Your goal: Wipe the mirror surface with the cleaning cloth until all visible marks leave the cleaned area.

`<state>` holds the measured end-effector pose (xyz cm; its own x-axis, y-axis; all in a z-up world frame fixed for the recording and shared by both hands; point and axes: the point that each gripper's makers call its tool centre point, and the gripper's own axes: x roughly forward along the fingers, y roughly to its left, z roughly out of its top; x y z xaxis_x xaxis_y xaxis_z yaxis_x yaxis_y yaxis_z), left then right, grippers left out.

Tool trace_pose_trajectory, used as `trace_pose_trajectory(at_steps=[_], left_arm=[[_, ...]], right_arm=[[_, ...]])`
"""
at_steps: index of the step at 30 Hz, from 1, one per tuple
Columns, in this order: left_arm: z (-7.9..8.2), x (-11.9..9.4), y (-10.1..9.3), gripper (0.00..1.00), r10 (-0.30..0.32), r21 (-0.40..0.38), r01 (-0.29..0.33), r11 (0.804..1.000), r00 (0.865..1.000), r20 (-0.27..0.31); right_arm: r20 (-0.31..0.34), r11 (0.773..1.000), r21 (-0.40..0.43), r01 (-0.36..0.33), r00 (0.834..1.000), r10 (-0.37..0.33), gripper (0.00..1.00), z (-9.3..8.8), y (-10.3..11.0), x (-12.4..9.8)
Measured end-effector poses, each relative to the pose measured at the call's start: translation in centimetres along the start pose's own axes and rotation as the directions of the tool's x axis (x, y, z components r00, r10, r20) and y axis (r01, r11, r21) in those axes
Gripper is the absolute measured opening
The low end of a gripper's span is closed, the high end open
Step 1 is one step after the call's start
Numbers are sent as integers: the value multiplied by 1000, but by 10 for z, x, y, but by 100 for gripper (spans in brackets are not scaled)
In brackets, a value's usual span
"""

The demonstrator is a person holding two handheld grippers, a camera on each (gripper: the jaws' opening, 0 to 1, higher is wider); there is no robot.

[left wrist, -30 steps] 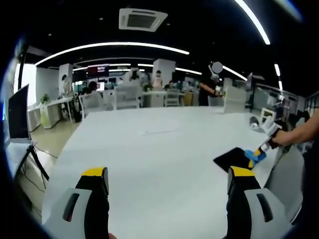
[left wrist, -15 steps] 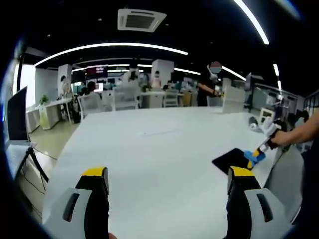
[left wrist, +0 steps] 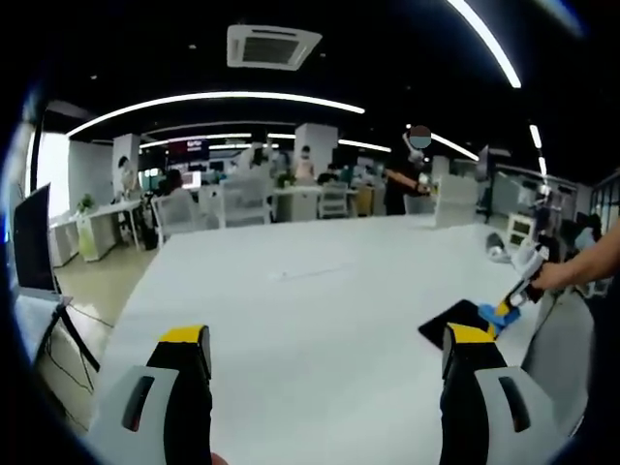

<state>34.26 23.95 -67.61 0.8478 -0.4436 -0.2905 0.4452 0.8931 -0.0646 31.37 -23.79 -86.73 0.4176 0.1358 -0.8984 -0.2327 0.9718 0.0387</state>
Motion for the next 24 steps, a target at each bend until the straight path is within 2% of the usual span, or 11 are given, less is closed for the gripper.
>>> trace_pose_trajectory(at_steps=[2,3,4,5,8,14,15,19,24], left_arm=[[-7,3,-15,99,-62,-7,62,998,998,9],[-12,3,-17,99,-62,0,62,998,998,-7],[-22,4,-21,99,-65,7,65,998,997,-47],[-26,4,-24,99,-71,9,72,997,996,-62],[-30,3,-30,100,-84,22,86,996,995,-61],[-32,1,-24,100,-72,-3,72,997,996,-57],[-32,0,-24,100,-70,-3,70,998,996,-58],[-26,-1,-27,100,-79,-18,78,997,996,-32],[-30,-1,-29,100,-76,-11,75,997,994,-77]], right_arm=[[3,1000,0,7,1000,-7,0,0,0,0],[6,996,90,29,1000,-30,0,-1,-1,0],[6,993,116,28,1000,-29,0,-1,-1,0],[7,994,109,25,1000,-26,0,0,-2,0],[14,992,122,15,1000,-17,0,0,1,-1],[13,991,130,-5,1000,3,0,1,20,0],[3,989,147,-16,1000,16,0,1,27,1],[4,992,122,-19,1000,18,0,6,38,4],[5,994,109,-11,1000,10,0,7,43,4]])
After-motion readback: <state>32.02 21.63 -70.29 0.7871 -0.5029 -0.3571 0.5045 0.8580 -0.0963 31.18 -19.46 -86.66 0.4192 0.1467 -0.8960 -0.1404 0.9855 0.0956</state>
